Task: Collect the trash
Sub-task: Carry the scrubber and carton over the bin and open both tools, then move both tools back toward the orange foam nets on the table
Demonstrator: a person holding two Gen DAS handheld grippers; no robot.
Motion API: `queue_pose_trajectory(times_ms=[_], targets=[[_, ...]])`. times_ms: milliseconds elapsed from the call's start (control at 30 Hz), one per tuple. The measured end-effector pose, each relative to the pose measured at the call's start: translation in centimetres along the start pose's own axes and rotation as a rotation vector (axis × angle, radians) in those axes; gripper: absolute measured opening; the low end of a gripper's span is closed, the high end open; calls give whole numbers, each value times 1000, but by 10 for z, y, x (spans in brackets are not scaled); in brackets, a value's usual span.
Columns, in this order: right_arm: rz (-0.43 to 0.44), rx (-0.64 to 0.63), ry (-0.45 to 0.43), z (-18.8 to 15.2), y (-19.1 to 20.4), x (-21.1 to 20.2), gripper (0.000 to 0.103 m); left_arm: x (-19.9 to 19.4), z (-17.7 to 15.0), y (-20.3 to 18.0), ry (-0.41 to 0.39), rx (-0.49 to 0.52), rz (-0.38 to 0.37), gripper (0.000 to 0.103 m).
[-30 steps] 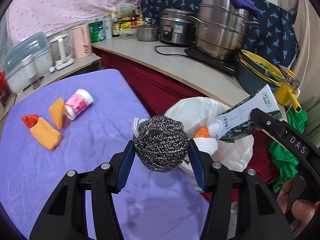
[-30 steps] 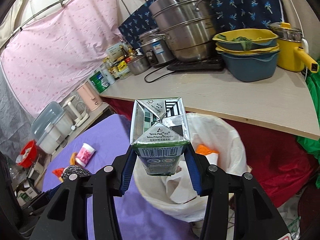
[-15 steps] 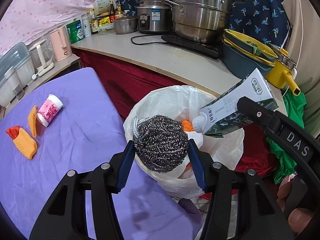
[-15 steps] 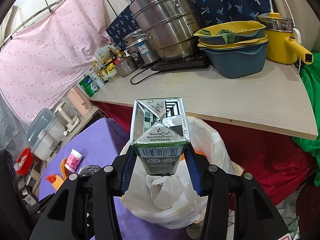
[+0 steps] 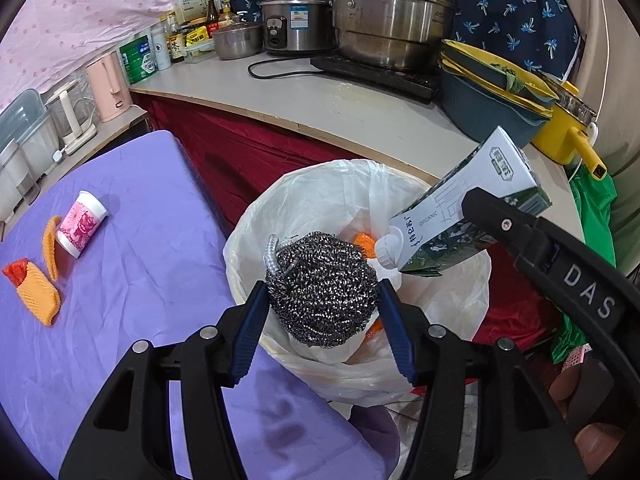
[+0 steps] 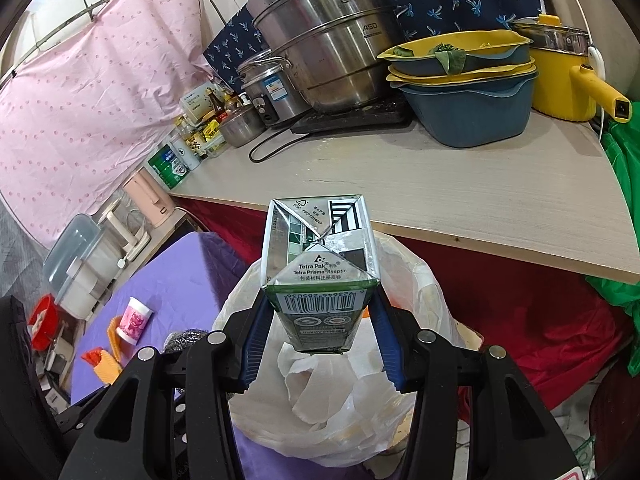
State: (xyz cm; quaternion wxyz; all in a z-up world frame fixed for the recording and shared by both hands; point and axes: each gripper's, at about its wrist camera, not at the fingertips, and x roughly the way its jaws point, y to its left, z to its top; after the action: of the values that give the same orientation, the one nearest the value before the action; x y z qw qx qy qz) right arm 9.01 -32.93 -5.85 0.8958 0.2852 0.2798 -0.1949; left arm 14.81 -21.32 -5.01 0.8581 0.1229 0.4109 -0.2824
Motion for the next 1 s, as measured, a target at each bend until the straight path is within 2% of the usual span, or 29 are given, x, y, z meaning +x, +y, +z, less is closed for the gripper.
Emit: queue_pose_trajectory(times_ms=[133, 233, 333, 467, 1000], targets=[[2, 4, -10, 3, 0, 0, 49, 2, 0, -2, 0, 2, 6, 56], [-1, 3, -21, 4, 1, -3, 50, 0, 1, -2, -14, 3, 19, 65], [3, 3, -27, 6, 3, -4, 50, -4, 3, 1, -23, -2, 23, 67], [4, -1, -32, 6, 5, -5, 55, -5, 3, 6, -24, -15, 25, 67], [17, -56, -30, 0, 33, -10, 59, -23, -1, 39, -42, -85, 39, 67]])
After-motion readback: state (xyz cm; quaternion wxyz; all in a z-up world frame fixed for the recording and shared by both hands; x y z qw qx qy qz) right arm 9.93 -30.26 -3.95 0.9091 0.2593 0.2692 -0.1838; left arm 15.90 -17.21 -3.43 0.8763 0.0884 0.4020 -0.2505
